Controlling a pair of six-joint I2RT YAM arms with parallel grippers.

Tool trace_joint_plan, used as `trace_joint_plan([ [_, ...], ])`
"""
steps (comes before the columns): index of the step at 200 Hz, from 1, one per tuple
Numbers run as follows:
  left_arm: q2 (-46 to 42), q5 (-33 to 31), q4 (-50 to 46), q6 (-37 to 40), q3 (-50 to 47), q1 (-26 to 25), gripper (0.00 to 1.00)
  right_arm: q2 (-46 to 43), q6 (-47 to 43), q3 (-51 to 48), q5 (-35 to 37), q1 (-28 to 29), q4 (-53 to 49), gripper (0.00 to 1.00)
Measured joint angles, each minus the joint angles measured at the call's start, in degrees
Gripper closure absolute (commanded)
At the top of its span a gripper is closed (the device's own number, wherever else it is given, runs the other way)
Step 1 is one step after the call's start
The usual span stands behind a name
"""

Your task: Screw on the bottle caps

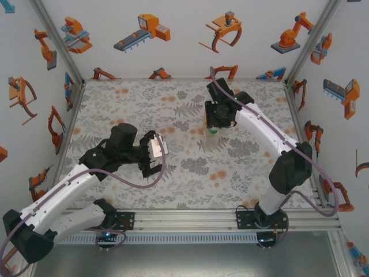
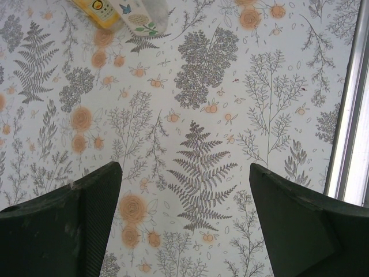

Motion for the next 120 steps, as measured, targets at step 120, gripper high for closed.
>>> trace_joint_plan([
  [120, -2.0, -4.2, 2.0, -2.1, -0.4, 0.9, 0.03, -3.7, -1.7, 9.4, -0.5, -0.4, -6.8, 0.35],
])
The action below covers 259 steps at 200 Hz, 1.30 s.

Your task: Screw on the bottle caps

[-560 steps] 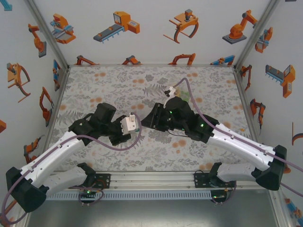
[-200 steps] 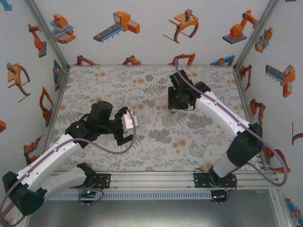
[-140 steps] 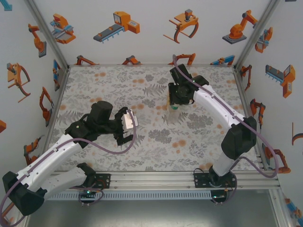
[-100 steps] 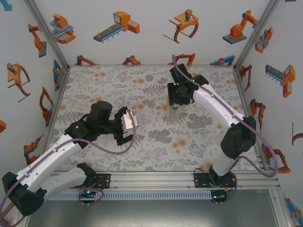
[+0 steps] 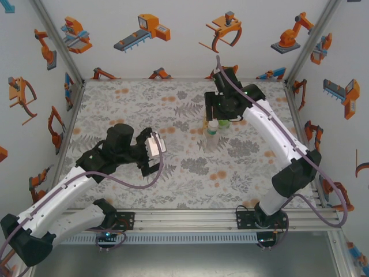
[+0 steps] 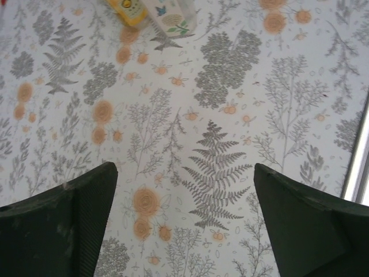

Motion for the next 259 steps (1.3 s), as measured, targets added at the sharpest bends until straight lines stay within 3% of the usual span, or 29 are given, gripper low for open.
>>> trace_joint_plan([
  [22, 0.4, -2.7, 1.8, -2.7, -0.1, 1.9, 0.03, -3.6, -0.7, 0.0, 1.1, -1.4, -1.1, 0.15],
  [45, 2.1, -7.1, 3.1, -6.8, 0.2, 4.2, 0.03, -8.0, -2.2, -1.7, 3.8, -4.4, -1.2, 0.03],
  [90, 5.1, -19.5, 7.8, -15.6, -0.4, 7.8, 0.03, -13.7, -5.9, -14.3, 7.7, -11.0, 2.4, 0.01],
  [122, 8.0, -30.2, 13.8, -19.3, -4.2, 9.2, 0.03, -16.7, -12.1, -33.0, 9.9, -13.4, 13.6, 0.01],
  [156, 11.8, -37.0, 21.4, -20.6, -10.8, 12.0, 0.03, -19.0, -17.2, -50.4, 9.6, -19.8, 29.8, 0.01],
  [195, 13.3, -37.6, 34.7, -20.7, -19.2, 17.8, 0.03, -20.0, -20.1, -65.0, 7.4, -26.1, 50.9, 0.01],
  [259, 17.7, -27.5, 57.1, -24.5, -30.5, 32.7, 0.03, -18.3, -18.4, -80.6, 1.5, -34.8, 85.2, 0.01],
])
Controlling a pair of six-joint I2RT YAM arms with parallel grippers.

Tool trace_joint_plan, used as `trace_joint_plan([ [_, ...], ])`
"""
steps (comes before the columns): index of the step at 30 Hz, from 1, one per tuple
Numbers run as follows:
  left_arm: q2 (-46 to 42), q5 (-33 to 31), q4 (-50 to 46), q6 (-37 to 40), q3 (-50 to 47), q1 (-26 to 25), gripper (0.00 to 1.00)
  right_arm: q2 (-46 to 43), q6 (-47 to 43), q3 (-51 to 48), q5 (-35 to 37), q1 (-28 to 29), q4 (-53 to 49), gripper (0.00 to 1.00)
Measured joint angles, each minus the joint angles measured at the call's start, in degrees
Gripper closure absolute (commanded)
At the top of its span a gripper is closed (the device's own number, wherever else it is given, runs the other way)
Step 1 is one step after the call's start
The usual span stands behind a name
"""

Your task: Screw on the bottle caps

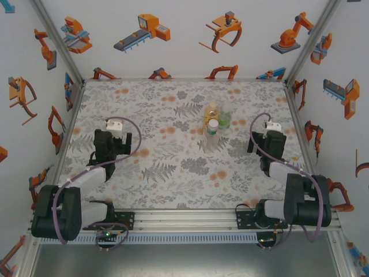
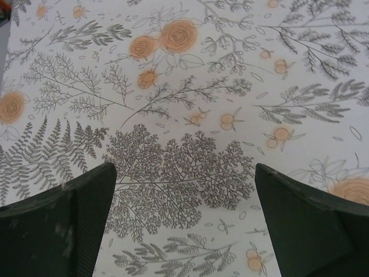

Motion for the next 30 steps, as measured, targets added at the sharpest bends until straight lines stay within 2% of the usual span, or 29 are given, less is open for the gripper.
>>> trace_joint_plan([
  [4, 5.4, 5.5, 7.7, -2.8, -0.7, 3.9, 0.03, 3.0, 1.0, -1.8, -2.8, -0.9, 10.2, 0.01],
  [9, 14.2, 11.4, 18.0, -5.1, -1.4, 6.5, 0.03, 12.3, 1.2, -3.3, -7.1, -1.0, 23.6, 0.01],
  [14, 18.4, 14.7, 19.8, -6.2, -0.7, 7.3, 0.03, 13.7, 1.6, -2.2, -7.8, -1.0, 23.5, 0.01],
  [22, 18.7, 14.2, 19.2, -8.1, 2.4, 7.9, 0.03, 13.7, 1.9, -0.8, -7.9, -1.0, 23.7, 0.01],
  [30, 18.7, 14.0, 18.3, -8.8, 2.4, 7.9, 0.03, 13.7, 1.1, 0.5, -11.1, -0.9, 22.0, 0.01],
])
